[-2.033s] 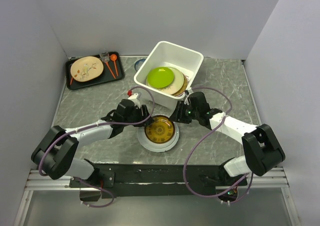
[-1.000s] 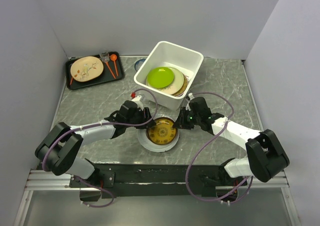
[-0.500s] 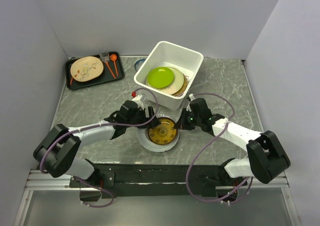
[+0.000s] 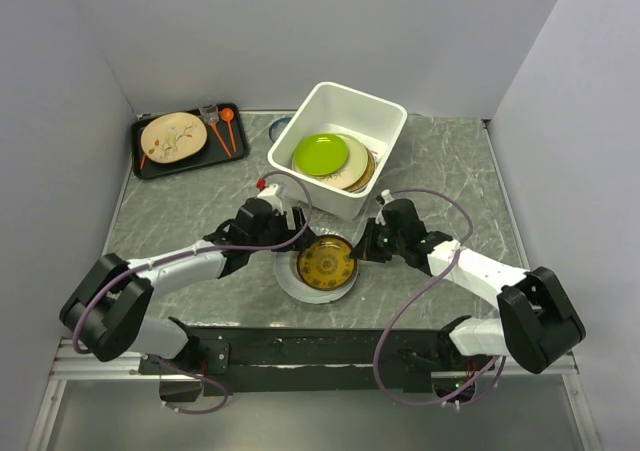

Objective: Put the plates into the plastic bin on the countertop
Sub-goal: Pick up the plate at the center of the board.

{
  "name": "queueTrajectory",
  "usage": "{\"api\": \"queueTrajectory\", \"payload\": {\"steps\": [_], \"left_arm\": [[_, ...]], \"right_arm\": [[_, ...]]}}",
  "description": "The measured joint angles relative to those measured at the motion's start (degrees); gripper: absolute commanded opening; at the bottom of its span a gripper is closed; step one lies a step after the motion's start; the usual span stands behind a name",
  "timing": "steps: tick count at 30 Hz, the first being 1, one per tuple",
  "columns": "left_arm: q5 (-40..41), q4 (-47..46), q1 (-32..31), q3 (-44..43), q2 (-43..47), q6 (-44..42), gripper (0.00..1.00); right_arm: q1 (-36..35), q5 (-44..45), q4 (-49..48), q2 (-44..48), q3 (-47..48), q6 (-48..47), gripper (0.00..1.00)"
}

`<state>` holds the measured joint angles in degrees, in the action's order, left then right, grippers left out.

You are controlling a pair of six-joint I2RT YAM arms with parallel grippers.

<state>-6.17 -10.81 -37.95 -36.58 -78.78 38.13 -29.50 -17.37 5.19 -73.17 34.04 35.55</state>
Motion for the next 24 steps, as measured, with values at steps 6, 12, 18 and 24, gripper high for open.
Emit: {"api": "queueTrajectory", "payload": {"steps": [6, 12, 18, 24], "left_arm": [[3.48, 2.27, 0.02, 0.02, 5.84, -0.22, 0.99], [7.65, 4.26, 0.04, 0.63, 10.54, -0.46, 0.99], [9.77, 6.10, 0.26, 1.73, 12.41, -0.17, 0.99], [10.10, 5.97, 0.37, 1.75, 12.44, 0.48, 0.99]], "right_arm": [[-0.02, -0.35, 0.46, 2.01, 0.26, -0.31, 0.00], [-0.02, -1.36, 0.70, 3.04, 2.32, -1.07, 0.00], [-0.02, -1.79, 0.87, 4.83, 2.51, -1.16, 0.00], [-0.07, -1.70, 1.55, 8.31, 1.57, -0.92, 0.00]]}}
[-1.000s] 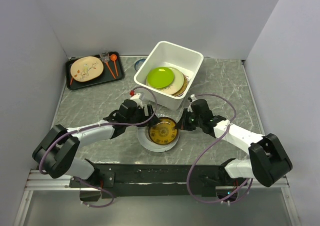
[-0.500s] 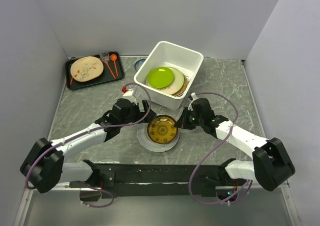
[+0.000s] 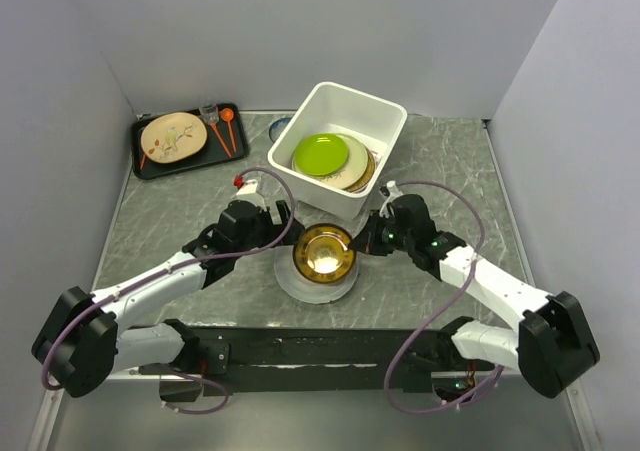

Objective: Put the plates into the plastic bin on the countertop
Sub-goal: Pick up the plate at the center of the board.

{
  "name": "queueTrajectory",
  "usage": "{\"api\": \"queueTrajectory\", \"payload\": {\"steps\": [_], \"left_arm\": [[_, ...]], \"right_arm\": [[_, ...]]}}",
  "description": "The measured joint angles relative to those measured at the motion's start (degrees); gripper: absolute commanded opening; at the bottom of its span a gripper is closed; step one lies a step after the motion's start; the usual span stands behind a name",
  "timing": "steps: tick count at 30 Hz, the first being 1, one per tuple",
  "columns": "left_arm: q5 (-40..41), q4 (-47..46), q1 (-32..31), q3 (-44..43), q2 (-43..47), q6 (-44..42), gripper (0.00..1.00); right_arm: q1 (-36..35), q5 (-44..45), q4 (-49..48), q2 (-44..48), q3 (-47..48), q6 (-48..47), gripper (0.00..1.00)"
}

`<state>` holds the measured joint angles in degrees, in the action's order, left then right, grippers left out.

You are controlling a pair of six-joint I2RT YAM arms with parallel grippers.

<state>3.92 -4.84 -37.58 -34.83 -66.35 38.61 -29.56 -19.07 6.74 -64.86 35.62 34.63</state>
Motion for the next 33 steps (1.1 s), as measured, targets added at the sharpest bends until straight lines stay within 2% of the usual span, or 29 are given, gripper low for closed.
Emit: {"api": "queueTrajectory", "payload": {"steps": [12, 16, 26, 33], "left_arm": [[-1.95, -1.38, 0.07, -0.02, -4.20, 1.09, 1.00], [-2.58, -1.68, 0.07, -0.02, -4.74, 1.99, 0.99], [-2.49, -0.68, 0.11, -0.02, -4.28, 2.78, 0.99], [-1.95, 0.46, 0.11, 0.24, -1.64, 3.06, 0.99]], "right_arm": [[-0.09, 5.79, 9.68, 19.04, -4.07, 1.38, 0.00], [-0.07, 7.54, 12.24, 22.36, -4.07, 1.53, 0.00], [0.33, 7.87, 13.97, 19.21, -2.71, 0.85, 0.00], [0.57, 6.43, 13.33, 13.70, 5.27, -0.42, 0.00]]}}
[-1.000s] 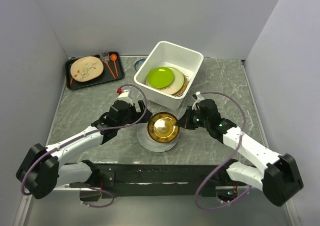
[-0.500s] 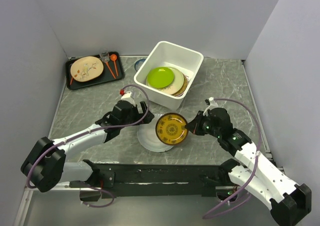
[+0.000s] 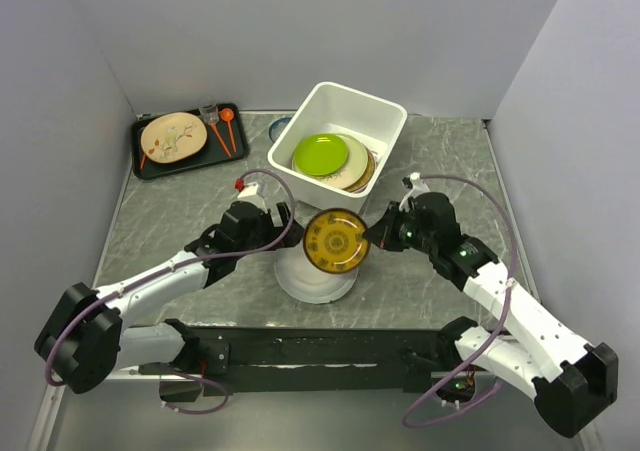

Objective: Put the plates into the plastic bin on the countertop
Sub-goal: Pick up the plate at the center of the board, then place the plate in the plastic bin.

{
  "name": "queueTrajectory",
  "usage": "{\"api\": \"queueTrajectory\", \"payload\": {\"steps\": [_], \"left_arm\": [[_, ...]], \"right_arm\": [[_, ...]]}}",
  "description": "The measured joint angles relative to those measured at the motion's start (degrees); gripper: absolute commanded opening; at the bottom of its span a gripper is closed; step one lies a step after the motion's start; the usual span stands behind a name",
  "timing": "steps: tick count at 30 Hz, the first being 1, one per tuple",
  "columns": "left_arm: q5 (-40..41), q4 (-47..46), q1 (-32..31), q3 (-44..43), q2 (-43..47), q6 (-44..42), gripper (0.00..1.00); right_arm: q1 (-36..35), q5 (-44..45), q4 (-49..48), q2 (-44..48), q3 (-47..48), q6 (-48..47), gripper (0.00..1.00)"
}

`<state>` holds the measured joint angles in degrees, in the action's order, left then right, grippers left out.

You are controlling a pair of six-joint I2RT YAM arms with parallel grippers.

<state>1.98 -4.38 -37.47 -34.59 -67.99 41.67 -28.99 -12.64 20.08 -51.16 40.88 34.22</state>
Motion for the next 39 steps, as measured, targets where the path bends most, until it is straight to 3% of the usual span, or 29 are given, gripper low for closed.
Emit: {"api": "queueTrajectory", "payload": {"steps": [18, 39], "left_arm": [[0.90, 1.64, 0.00, 2.01, 0.11, 0.79, 0.99], [0.79, 2.05, 0.00, 0.83, -3.04, -0.57, 0.99]], "right_arm": [[7.17, -5.07, -7.48, -11.96, 10.14, -0.59, 0.00], [12.26, -8.13, -8.15, -23.15, 22.67, -1.07, 0.00]]}}
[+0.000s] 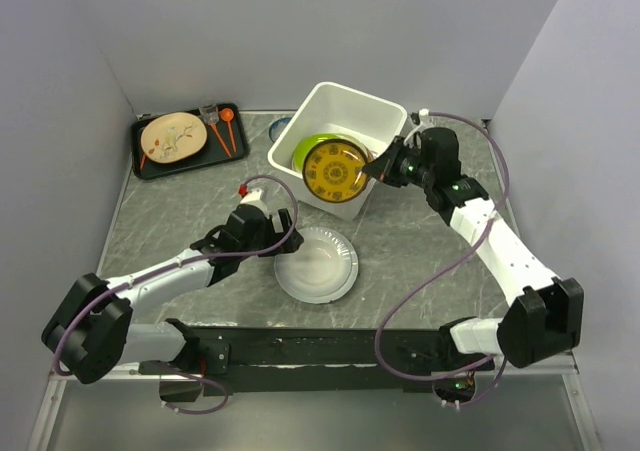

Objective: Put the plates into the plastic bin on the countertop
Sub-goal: Place the plate in the plastic bin.

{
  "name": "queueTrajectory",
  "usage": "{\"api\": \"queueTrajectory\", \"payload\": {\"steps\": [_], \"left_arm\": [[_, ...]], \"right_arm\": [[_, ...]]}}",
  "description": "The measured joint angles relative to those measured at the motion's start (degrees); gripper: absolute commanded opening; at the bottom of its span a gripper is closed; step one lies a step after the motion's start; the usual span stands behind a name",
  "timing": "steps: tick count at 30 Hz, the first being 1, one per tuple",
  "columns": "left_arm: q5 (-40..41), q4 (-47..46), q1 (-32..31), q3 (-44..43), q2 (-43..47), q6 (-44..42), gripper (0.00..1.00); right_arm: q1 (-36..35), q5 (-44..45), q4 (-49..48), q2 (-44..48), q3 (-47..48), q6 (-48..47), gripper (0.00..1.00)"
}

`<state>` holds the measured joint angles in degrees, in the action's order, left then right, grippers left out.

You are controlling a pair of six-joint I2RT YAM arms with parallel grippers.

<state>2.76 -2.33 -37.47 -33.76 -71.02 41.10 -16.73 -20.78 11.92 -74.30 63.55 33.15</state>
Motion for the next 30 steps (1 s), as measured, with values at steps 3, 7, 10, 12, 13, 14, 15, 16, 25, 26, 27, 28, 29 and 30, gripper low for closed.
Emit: {"api": "queueTrajectory", "payload": {"steps": [3, 7, 10, 12, 13, 14, 15, 16, 25, 26, 27, 28, 29, 30], "left_arm": [[0.17, 0.26, 0.00, 0.00, 0.42, 0.00, 0.99], [0.46, 0.50, 0.00, 0.00, 1.46, 0.02, 0.99], [0.59, 0.52, 0.00, 0.00, 1.99, 0.02, 0.99], [0.59, 0.57, 0.00, 0.00, 2.21, 0.00, 0.99], [0.59, 0.61, 0.00, 0.00, 2.32, -0.04, 0.99], [0.61, 0.63, 0.00, 0.00, 2.38, -0.09, 0.99], [0.61, 0.79, 0.00, 0.00, 2.49, -0.15, 0.99], [0.61, 0.92, 0.00, 0.00, 2.60, -0.17, 0.99], [0.59, 0.92, 0.00, 0.00, 2.75, -1.01, 0.99], [0.61, 0.92, 0.00, 0.00, 2.75, -1.01, 0.99], [0.61, 0.92, 0.00, 0.00, 2.75, -1.03, 0.99], [0.61, 0.92, 0.00, 0.00, 2.75, -1.03, 0.99], [0.63, 0.92, 0.00, 0.00, 2.75, -1.03, 0.99], [0.63, 0.92, 0.00, 0.00, 2.75, -1.05, 0.99]], "right_arm": [[0.37, -0.39, 0.04, -2.62, 2.32, 0.02, 0.00], [1.11, -0.98, -0.09, -6.12, 5.25, 0.22, 0.00], [1.64, -1.03, -0.31, -8.22, 6.64, 0.52, 0.00], [1.92, -1.09, -0.39, -9.88, 7.89, 0.76, 0.00], [2.05, -1.07, -0.50, -10.84, 8.63, 0.90, 0.00], [2.16, -1.11, -0.50, -11.87, 9.40, 0.98, 0.00], [2.27, -1.14, -0.59, -13.00, 10.27, 1.09, 0.00], [2.34, -1.14, -0.55, -14.10, 11.26, 1.14, 0.00], [2.54, -0.13, -0.22, -24.00, 18.58, 1.53, 0.00], [2.56, -0.07, -0.13, -24.61, 18.80, 1.53, 0.00], [2.56, -0.04, -0.09, -25.35, 18.97, 1.55, 0.00], [2.58, -0.04, -0.11, -26.08, 19.08, 1.66, 0.00], [2.58, -0.02, -0.09, -26.49, 19.12, 1.73, 0.00], [2.58, -0.02, 0.37, -27.21, 19.45, 1.75, 0.00]]}}
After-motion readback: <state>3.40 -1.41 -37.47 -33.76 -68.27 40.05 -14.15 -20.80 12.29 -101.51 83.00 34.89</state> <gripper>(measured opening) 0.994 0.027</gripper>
